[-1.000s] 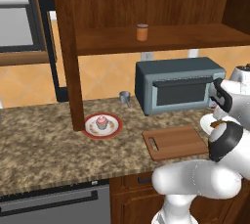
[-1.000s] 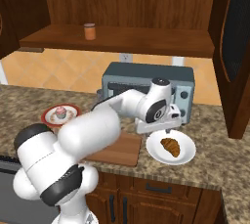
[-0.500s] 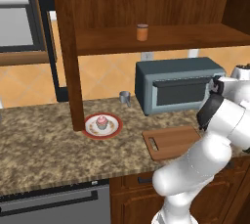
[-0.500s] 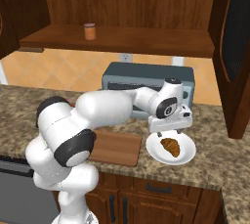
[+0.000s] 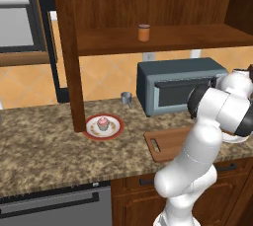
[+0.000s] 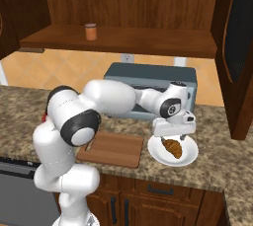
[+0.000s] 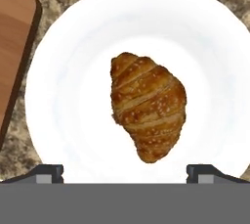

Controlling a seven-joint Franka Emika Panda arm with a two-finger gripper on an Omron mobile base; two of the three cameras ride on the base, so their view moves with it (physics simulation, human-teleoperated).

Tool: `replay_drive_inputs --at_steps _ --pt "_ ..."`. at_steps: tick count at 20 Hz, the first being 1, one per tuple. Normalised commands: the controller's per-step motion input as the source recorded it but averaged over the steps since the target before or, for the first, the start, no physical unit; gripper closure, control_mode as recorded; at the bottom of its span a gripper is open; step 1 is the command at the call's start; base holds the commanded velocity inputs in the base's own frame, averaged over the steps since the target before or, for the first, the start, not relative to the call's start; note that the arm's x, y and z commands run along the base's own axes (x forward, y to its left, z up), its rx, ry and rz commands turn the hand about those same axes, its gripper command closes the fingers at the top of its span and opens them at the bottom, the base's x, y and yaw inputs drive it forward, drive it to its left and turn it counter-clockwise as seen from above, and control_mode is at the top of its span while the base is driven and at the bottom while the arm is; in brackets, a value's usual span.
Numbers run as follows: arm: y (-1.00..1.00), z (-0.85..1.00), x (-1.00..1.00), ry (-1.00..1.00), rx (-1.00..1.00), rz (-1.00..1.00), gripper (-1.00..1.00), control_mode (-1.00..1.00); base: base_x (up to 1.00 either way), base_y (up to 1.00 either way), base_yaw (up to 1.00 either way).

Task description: From the different types of pastries on the counter, select a croissant and place it on the cutting board. Then retrieve a jar of jam from the cabinet and place it alongside the croissant on the cutting board.

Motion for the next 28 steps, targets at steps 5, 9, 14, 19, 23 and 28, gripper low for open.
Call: replay_drive_inputs --at_steps 5,9,14,19,23,28 --pt "0.0 0.0 0.0 0.0 0.0 0.0 -1.0 -1.0 0.0 0.0 0.0" --pt "0.04 -0.23 0.0 -0.05 0.0 0.0 -1.0 -1.0 0.0 0.0 0.0" --pt "0.06 -0.48 0.07 -0.01 0.0 0.0 -1.0 -1.0 0.0 0.0 0.0" --pt "-0.05 -0.14 0.12 0.0 0.0 0.0 -1.0 -1.0 0.0 0.0 0.0" --pt "-0.13 -0.03 0.04 0.0 0.0 0.0 -1.0 -1.0 0.0 0.0 0.0" --pt "-0.02 -0.08 0.0 0.0 0.0 0.0 -1.0 -1.0 0.0 0.0 0.0"
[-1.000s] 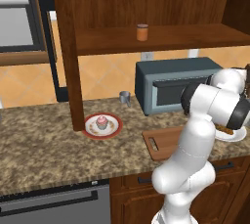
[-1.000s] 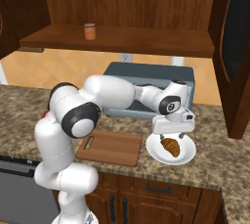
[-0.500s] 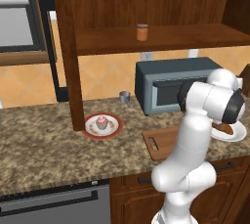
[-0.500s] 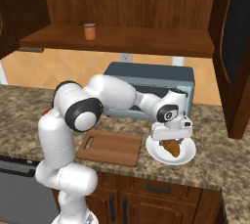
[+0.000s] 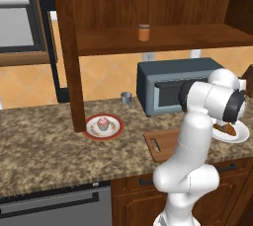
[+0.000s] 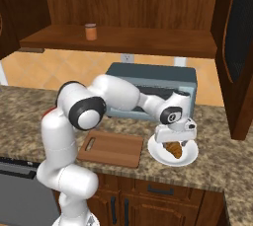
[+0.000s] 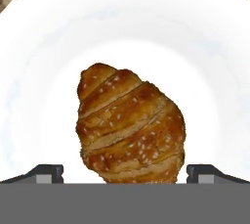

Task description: From the different types of pastries on the counter, select a croissant and place it on the cutting board. Then retrieve a jar of jam from the cabinet and place it alongside the croissant on the cutting board.

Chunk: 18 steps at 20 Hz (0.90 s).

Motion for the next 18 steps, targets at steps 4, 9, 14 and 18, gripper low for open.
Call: replay_drive_inputs --at_steps 4,9,14,18 --pt "0.0 -0.14 0.0 0.0 0.0 0.0 -1.0 -1.0 0.0 0.0 0.0" --pt "0.0 -0.22 0.0 0.0 0.0 0.0 1.0 -1.0 0.0 0.0 0.0" --pt "0.0 0.09 0.0 -0.04 0.0 0.0 1.0 -1.0 0.0 0.0 0.0" --pt "0.05 0.78 -0.06 -0.15 0.0 0.0 1.0 -1.0 0.0 0.0 0.0"
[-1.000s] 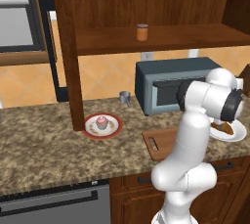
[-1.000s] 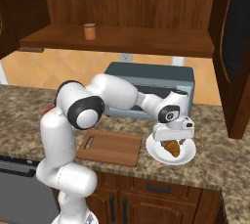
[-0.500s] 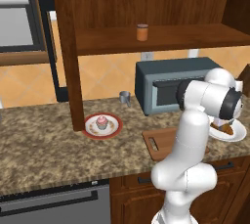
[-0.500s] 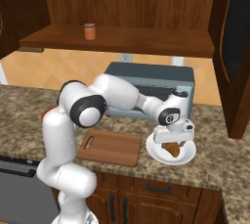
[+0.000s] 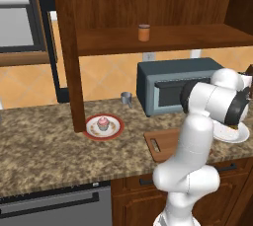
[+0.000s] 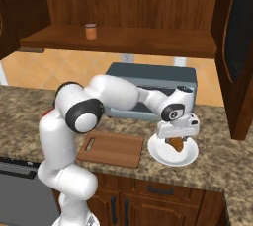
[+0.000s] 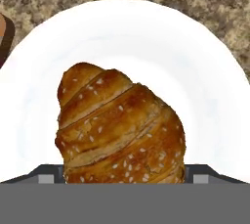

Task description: From the different types of pastries on the counter, select a croissant and place it on the cutting board. Then retrieve a jar of jam from the cabinet and place it alongside the croissant on the cutting board.

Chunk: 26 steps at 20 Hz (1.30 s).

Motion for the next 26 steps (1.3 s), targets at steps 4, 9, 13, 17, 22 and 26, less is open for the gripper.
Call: replay_drive_inputs --at_steps 4,9,13,17,22,26 --pt "0.46 0.48 -0.36 -0.18 0.0 0.0 1.0 -1.0 0.0 0.0 0.0" --pt "0.68 0.32 -0.51 -0.19 -0.01 0.01 1.0 -1.0 0.0 0.0 0.0" --pt "0.8 0.25 -0.51 -0.15 -0.07 0.03 1.0 -1.0 0.0 0.0 0.0" --pt "0.9 0.16 -0.51 -0.09 -0.1 0.05 1.0 -1.0 0.0 0.0 0.0" --pt "0.96 0.03 -0.33 -0.03 -0.06 0.04 1.0 -1.0 0.0 0.0 0.0" --pt "0.74 0.0 -0.04 0.0 -0.01 0.01 1.0 -1.0 0.0 0.0 0.0"
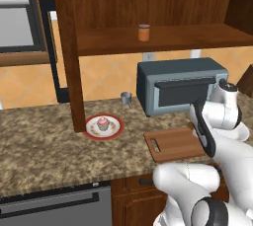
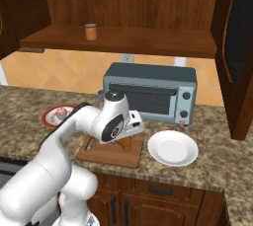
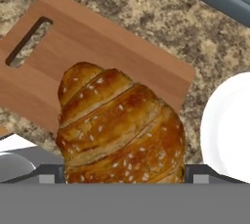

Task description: From the different types of pastries on the counter, select a croissant and place it on the cutting board. Then retrieve a jar of jam from the cabinet and place it alongside the croissant on the cutting board.

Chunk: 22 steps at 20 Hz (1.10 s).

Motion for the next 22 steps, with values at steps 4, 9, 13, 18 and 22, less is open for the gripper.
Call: replay_drive_inputs --at_steps 4,9,13,18,22 --pt "0.06 -0.02 0.23 0.0 -0.03 0.0 1.0 -1.0 0.0 0.0 0.0" --pt "0.0 -0.04 0.25 0.0 -0.01 0.0 1.0 -1.0 0.0 0.0 0.0" --pt "-0.01 -0.03 0.12 0.0 0.0 0.0 1.0 -1.0 0.0 0.0 0.0" --pt "-0.03 -0.26 0.11 0.07 0.0 0.0 -1.0 -1.0 0.0 0.0 0.0" --pt "-0.21 -0.11 0.04 0.01 0.0 0.0 -1.0 -1.0 0.0 0.0 0.0"
